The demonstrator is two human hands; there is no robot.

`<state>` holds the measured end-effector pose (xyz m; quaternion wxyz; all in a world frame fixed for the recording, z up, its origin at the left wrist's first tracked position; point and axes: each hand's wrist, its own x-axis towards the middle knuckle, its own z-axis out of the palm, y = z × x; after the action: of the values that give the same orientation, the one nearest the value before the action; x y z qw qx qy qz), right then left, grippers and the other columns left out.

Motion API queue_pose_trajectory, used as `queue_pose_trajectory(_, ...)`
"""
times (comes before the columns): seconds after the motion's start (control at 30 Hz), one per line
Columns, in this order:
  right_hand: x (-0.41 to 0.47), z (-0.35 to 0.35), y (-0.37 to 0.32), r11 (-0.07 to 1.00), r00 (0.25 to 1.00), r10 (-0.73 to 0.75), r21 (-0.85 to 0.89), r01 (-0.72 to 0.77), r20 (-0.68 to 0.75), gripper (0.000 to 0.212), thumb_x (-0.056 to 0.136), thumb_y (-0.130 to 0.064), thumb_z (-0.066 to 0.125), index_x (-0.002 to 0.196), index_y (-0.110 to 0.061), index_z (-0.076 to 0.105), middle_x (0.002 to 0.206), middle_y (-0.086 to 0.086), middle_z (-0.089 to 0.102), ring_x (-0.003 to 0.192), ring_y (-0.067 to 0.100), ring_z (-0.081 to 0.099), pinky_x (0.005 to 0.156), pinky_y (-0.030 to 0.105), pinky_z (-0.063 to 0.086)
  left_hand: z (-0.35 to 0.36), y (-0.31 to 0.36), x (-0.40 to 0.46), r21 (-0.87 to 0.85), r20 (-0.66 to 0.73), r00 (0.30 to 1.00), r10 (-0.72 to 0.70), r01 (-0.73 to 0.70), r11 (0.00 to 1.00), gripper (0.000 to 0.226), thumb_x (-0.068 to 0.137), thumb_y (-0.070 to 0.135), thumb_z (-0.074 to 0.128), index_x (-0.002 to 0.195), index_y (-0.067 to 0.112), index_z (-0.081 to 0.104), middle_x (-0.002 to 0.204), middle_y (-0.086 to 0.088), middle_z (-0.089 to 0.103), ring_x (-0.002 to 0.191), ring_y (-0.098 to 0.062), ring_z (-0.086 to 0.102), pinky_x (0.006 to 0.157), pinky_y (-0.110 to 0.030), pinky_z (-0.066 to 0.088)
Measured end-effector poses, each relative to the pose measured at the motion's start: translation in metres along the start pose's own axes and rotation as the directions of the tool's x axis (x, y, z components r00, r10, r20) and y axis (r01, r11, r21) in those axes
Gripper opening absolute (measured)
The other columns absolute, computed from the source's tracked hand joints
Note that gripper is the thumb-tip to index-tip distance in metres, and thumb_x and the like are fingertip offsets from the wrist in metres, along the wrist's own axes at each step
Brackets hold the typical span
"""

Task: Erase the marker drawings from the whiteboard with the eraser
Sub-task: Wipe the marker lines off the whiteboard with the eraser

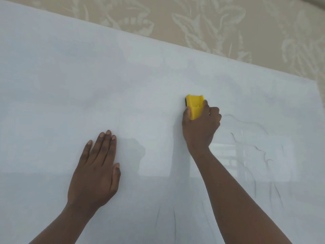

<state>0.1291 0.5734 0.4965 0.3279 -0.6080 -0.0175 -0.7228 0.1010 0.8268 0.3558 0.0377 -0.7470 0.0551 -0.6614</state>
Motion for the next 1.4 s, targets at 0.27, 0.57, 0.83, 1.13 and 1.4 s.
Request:
queue_pose_trajectory(0.27, -0.042, 0.011, -0.049, 0.926, 0.926, -0.378, 0.012, 0.377, 0.021, 0.057, 0.087, -0.04, 0.063, 0.132, -0.005, 0.056, 0.103, 0.014, 0.058, 0.093, 0.033, 0.055, 0.078, 0.041, 0.045, -0.001, -0.006, 0.0, -0.049, -0.002, 0.999, 0.042, -0.042, 0.998, 0.067, 0.097, 0.03, 0.029, 0.156, -0.002, 0.026, 0.166, -0.017, 0.025, 0.155, -0.027, 0.023, 0.126, -0.049, 0.021)
queue_pose_trajectory(0.57, -0.088, -0.001, -0.034, 0.96, 0.961, -0.275, 0.066, 0.273, 0.037, 0.057, 0.087, -0.04, 0.064, 0.133, -0.007, 0.055, 0.105, 0.014, 0.057, 0.093, 0.032, 0.052, 0.085, 0.039, 0.043, -0.006, -0.023, -0.015, -0.032, 0.013, 0.999, 0.047, -0.046, 0.998, 0.064, 0.1, 0.028, 0.032, 0.158, 0.001, 0.024, 0.167, -0.015, 0.024, 0.156, -0.026, 0.021, 0.127, -0.049, 0.021)
queue_pose_trajectory(0.83, -0.22, -0.02, -0.027, 0.935, 0.933, -0.354, 0.051, 0.351, 0.072, 0.056, 0.087, -0.039, 0.065, 0.129, -0.003, 0.057, 0.102, 0.012, 0.058, 0.09, 0.027, 0.051, 0.08, 0.037, 0.043, -0.007, -0.033, -0.024, -0.101, 0.027, 0.997, 0.067, -0.064, 0.993, 0.061, 0.102, 0.022, 0.029, 0.159, 0.003, 0.019, 0.168, -0.015, 0.019, 0.158, -0.029, 0.014, 0.129, -0.05, 0.014)
queue_pose_trajectory(1.13, -0.396, -0.067, 0.009, 0.99, 0.978, -0.101, -0.076, 0.117, 0.183, 0.061, 0.087, -0.036, 0.065, 0.135, -0.004, 0.045, 0.105, 0.014, 0.054, 0.096, 0.026, 0.05, 0.077, 0.04, 0.047, 0.0, -0.025, -0.047, -0.139, 0.036, 0.997, 0.074, -0.068, 0.988, 0.067, 0.102, 0.028, 0.028, 0.159, 0.001, 0.007, 0.169, -0.02, 0.01, 0.158, -0.033, 0.007, 0.129, -0.051, 0.006)
queue_pose_trajectory(1.4, -0.424, -0.101, 0.071, 0.974, 0.976, 0.105, -0.217, -0.063, 0.19, 0.063, 0.089, -0.038, 0.06, 0.137, -0.002, 0.041, 0.111, 0.016, 0.052, 0.098, 0.028, 0.049, 0.079, 0.042, 0.05, 0.014, 0.047, -0.136, -0.187, 0.125, 0.971, 0.206, -0.181, 0.966, 0.069, 0.101, 0.029, 0.03, 0.159, -0.003, 0.009, 0.168, -0.022, 0.011, 0.157, -0.034, 0.008, 0.129, -0.051, 0.004)
